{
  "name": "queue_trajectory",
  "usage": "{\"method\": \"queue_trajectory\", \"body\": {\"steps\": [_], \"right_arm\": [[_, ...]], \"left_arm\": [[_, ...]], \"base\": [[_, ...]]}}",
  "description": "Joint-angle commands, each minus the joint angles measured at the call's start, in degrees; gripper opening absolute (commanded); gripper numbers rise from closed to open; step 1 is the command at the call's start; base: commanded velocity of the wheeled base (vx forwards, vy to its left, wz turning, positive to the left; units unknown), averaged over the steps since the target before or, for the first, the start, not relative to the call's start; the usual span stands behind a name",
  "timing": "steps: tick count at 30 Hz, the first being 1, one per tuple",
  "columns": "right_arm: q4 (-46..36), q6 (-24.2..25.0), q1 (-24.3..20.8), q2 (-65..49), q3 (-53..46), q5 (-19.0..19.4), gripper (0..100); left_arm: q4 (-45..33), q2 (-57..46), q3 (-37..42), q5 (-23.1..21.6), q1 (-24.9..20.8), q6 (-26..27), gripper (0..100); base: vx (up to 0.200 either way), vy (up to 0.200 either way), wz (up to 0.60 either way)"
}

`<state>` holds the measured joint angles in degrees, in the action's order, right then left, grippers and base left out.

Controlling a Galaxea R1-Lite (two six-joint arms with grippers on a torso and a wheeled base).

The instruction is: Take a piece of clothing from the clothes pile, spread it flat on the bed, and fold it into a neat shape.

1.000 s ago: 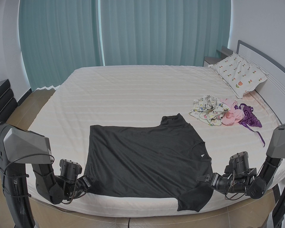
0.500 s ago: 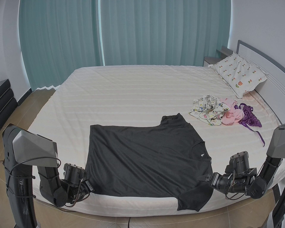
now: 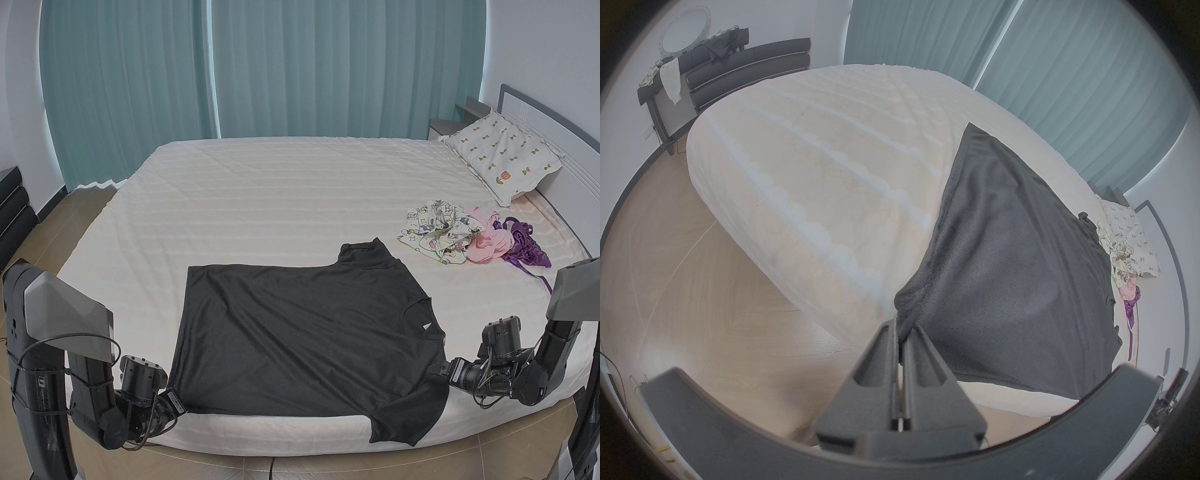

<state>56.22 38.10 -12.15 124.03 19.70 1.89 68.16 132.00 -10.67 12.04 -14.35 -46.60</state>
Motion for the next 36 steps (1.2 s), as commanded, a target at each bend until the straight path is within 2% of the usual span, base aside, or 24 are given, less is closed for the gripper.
{"method": "queue_trajectory", "body": {"steps": [1,12,13,20,22,27,33,36], "right_arm": [[1.6,-1.7,2.8,7.3,3.3,0.5,100],[2.8,-2.2,-0.4,11.9,9.2,0.6,100],[2.4,-2.6,-1.1,12.2,10.2,0.4,0],[3.2,-2.1,-0.8,13.9,14.4,-0.2,0],[3.1,-2.0,0.9,13.8,15.6,-1.0,0],[2.8,-2.4,4.9,13.3,17.5,-2.7,0],[3.8,-2.1,7.4,13.3,19.5,-1.9,0],[6.6,-2.7,8.1,13.6,20.8,0.8,0]], "left_arm": [[1.9,0.7,2.8,-0.4,0.5,0.5,0],[5.6,2.8,3.5,-1.1,0.5,0.6,0],[6.1,3.1,3.6,-1.1,0.5,0.6,0],[6.3,3.1,5.0,-1.0,0.2,2.0,0],[6.3,3.3,6.1,-0.8,0.2,4.8,0],[6.3,4.1,6.1,-0.4,0.1,5.2,0],[6.7,4.2,5.7,-0.4,-0.1,5.3,0],[9.8,5.3,5.7,-0.4,-1.1,5.0,0]], "base": [[0.0,0.0,0.0],[0.0,0.0,0.0],[0.0,0.0,0.0],[0.0,0.0,0.0],[0.0,0.0,0.0],[0.0,0.0,0.0],[0.0,0.0,0.0],[0.0,0.0,0.0]]}}
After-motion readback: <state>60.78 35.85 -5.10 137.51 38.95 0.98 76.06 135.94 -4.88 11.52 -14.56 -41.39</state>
